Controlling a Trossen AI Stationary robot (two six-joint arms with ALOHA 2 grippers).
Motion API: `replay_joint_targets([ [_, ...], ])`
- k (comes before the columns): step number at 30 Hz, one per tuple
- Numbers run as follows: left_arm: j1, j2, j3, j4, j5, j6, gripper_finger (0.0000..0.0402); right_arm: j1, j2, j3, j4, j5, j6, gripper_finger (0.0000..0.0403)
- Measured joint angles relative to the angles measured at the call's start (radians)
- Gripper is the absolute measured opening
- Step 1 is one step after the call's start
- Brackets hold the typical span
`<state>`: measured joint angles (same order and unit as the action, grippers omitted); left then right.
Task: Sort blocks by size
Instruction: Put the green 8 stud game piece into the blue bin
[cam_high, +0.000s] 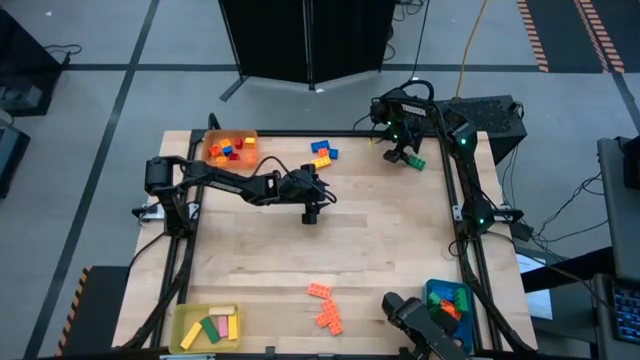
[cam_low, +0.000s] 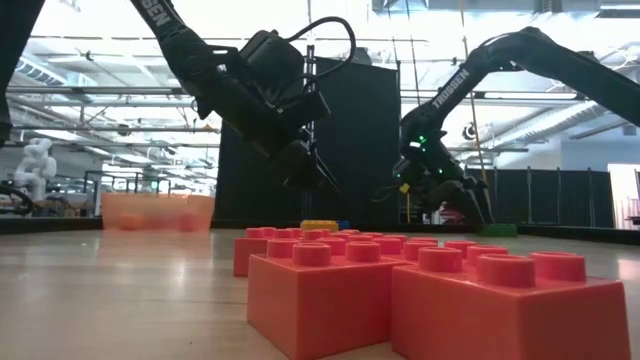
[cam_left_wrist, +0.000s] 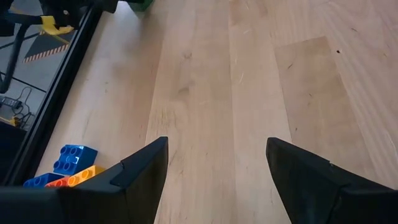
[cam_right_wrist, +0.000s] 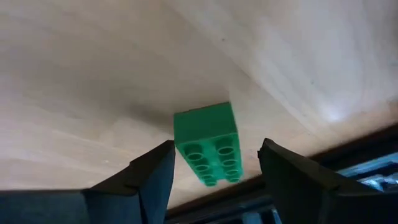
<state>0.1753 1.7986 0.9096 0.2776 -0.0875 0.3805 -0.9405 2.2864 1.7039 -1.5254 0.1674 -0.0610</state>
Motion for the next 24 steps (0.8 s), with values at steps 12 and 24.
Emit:
replay_joint_targets([
  [12, 0.0, 0.0, 0.0, -0.012, 0.0, -0.001, 0.0272, 0.007, -0.001, -0.052, -0.001, -0.006, 0.002, 0.0218],
  [24, 0.0, 0.0, 0.0, -0.011, 0.0, -0.002, 0.0272, 0.004, -0.001, -0.052, -0.015, -0.01, -0.038, 0.0116],
])
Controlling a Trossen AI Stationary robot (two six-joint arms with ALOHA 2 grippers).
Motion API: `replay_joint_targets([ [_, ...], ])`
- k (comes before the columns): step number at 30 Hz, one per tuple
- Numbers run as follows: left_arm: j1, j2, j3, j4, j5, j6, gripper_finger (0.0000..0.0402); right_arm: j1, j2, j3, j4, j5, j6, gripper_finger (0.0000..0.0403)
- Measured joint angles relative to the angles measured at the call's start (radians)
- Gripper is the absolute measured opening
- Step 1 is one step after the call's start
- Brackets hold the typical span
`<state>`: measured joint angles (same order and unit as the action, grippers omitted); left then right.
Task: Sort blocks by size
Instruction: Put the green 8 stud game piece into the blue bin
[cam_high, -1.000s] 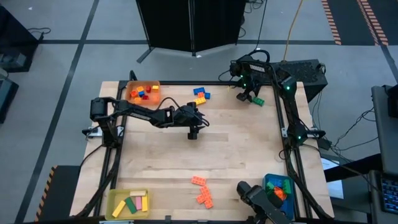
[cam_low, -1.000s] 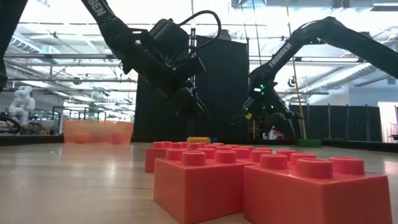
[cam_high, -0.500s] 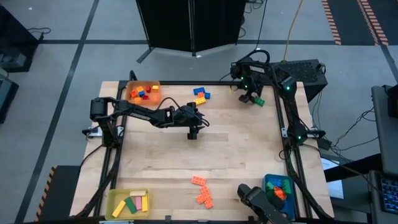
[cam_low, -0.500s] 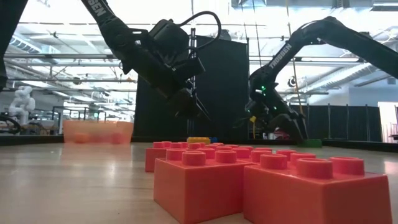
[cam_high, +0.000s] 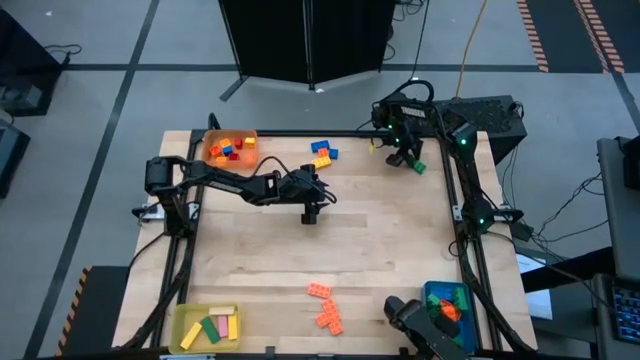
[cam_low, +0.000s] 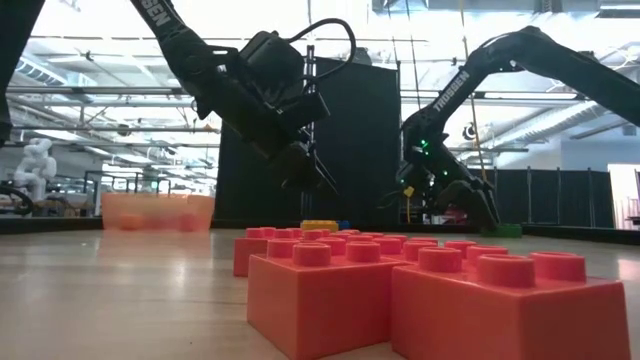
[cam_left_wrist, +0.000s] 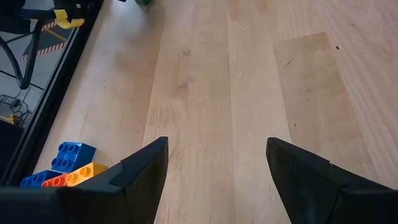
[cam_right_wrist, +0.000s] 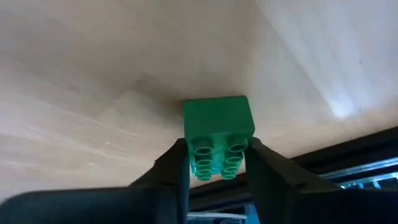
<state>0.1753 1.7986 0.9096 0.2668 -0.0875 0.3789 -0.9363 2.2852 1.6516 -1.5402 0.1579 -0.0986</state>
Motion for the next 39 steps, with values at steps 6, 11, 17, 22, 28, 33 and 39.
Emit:
replay_joint_targets([
  [6, 0.0, 0.0, 0.0, 0.002, -0.001, -0.003, 0.0272, -0.005, -0.002, 0.0, -0.01, -0.008, 0.0, 0.0074],
  [11, 0.0, 0.0, 0.0, 0.003, -0.003, 0.0, 0.0272, 0.007, 0.0, 0.013, -0.028, -0.024, 0.006, 0.0073],
  [17, 0.0, 0.0, 0.0, 0.007, -0.008, 0.001, 0.0272, 0.063, 0.0, 0.036, -0.028, -0.034, 0.012, 0.0073],
  [22, 0.0, 0.0, 0.0, 0.007, -0.008, 0.001, 0.0272, 0.121, 0.0, 0.058, -0.028, -0.07, 0.008, 0.0064],
  [28, 0.0, 0.0, 0.0, 0.004, -0.028, 0.001, 0.0272, 0.193, -0.002, 0.11, -0.029, -0.095, -0.005, 0.006],
  [33, -0.001, 0.0, 0.0, 0.004, -0.03, -0.005, 0.0272, 0.214, -0.004, 0.183, -0.03, -0.108, -0.022, 0.006],
  [39, -0.001, 0.0, 0.0, -0.001, -0.034, -0.006, 0.0272, 0.207, -0.006, 0.254, -0.029, -0.109, 0.052, 0.006],
])
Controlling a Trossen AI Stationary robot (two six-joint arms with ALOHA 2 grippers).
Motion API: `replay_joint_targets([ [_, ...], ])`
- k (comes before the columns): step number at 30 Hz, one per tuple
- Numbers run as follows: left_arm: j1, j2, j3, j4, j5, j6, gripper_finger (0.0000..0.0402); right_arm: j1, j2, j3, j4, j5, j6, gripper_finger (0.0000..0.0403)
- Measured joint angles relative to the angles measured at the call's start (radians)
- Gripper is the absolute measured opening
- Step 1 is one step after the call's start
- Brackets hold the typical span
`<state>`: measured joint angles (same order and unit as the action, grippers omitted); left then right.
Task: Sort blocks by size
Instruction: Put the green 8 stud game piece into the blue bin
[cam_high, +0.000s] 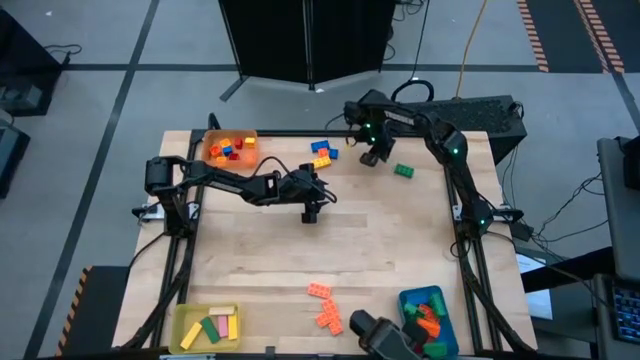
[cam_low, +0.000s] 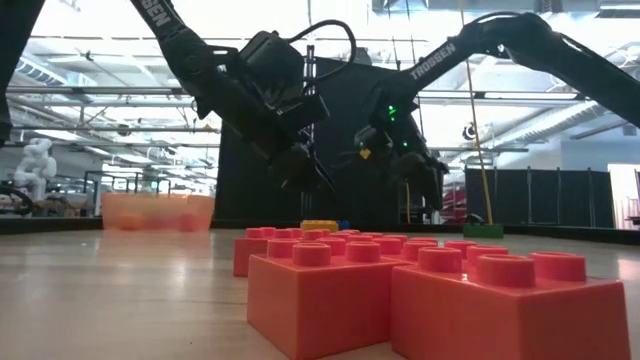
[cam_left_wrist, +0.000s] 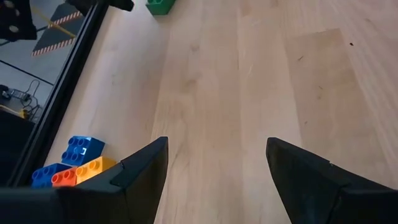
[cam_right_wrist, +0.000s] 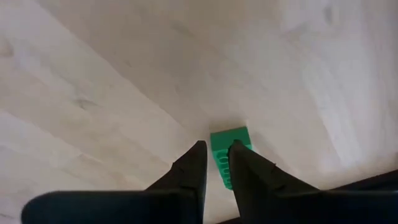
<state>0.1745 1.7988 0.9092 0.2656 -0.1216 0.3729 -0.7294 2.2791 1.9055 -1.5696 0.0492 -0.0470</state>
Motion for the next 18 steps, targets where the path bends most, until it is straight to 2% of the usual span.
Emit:
replay_joint_targets([
  [8, 0.0, 0.0, 0.0, -0.028, -0.018, 0.001, 0.0272, -0.096, -0.001, -0.055, -0.001, -0.002, 0.091, 0.0027],
  [12, 0.0, 0.0, 0.0, -0.029, -0.019, 0.003, 0.0272, -0.137, -0.001, -0.12, -0.001, -0.069, 0.113, 0.0004],
  [18, 0.0, 0.0, 0.0, -0.029, -0.019, 0.008, 0.0272, -0.141, -0.001, -0.193, -0.005, -0.083, 0.106, 0.0002],
])
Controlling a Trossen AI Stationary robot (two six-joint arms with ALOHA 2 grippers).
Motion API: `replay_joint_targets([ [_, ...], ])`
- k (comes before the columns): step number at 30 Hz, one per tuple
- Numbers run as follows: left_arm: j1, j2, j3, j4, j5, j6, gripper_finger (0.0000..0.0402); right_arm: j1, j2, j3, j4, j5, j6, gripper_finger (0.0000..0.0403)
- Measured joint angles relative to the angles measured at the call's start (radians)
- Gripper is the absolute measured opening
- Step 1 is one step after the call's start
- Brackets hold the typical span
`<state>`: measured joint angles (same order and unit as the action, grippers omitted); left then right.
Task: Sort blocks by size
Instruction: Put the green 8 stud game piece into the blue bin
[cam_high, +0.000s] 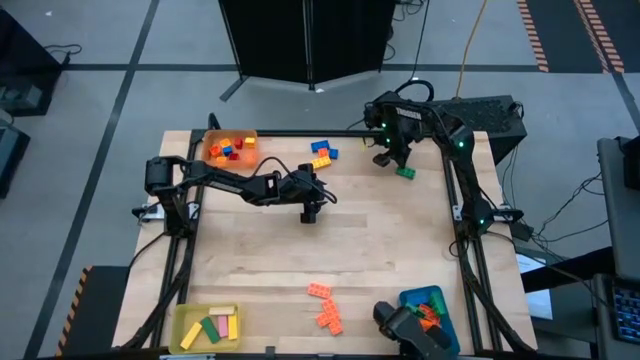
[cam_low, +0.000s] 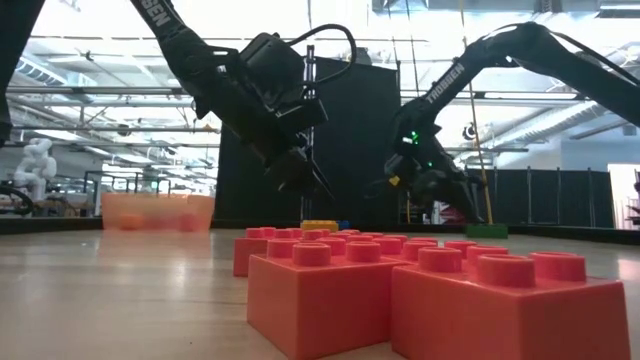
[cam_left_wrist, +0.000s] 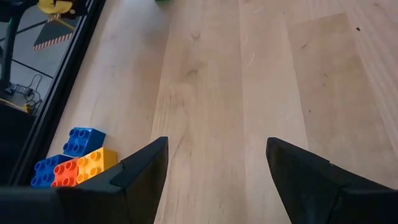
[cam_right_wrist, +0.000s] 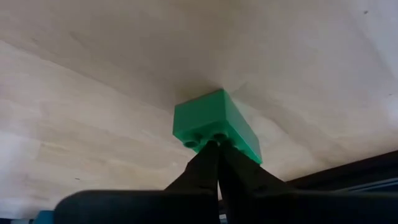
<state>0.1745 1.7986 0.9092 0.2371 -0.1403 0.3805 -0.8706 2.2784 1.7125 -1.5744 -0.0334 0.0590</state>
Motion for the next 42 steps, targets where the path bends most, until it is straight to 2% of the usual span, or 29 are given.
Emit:
replay_joint_targets([
  [20, 0.0, 0.0, 0.0, 0.017, 0.0, -0.001, 0.0272, 0.078, 0.0, 0.05, 0.004, -0.003, -0.036, 0.0],
  [25, 0.0, 0.0, 0.0, 0.018, 0.0, -0.002, 0.0272, 0.096, 0.0, 0.074, 0.003, -0.047, -0.022, 0.0],
  [35, 0.0, 0.0, 0.0, 0.011, 0.0, -0.003, 0.0272, 0.154, -0.083, 0.179, 0.006, -0.045, 0.114, 0.0],
  [39, -0.002, 0.0, 0.0, 0.011, 0.0, -0.006, 0.0272, 0.191, -0.086, 0.2, 0.071, -0.052, 0.129, 0.0],
  [42, -0.009, 0.0, 0.0, 0.01, 0.0, -0.007, 0.0272, 0.206, -0.08, 0.195, 0.197, -0.053, 0.128, 0.0],
])
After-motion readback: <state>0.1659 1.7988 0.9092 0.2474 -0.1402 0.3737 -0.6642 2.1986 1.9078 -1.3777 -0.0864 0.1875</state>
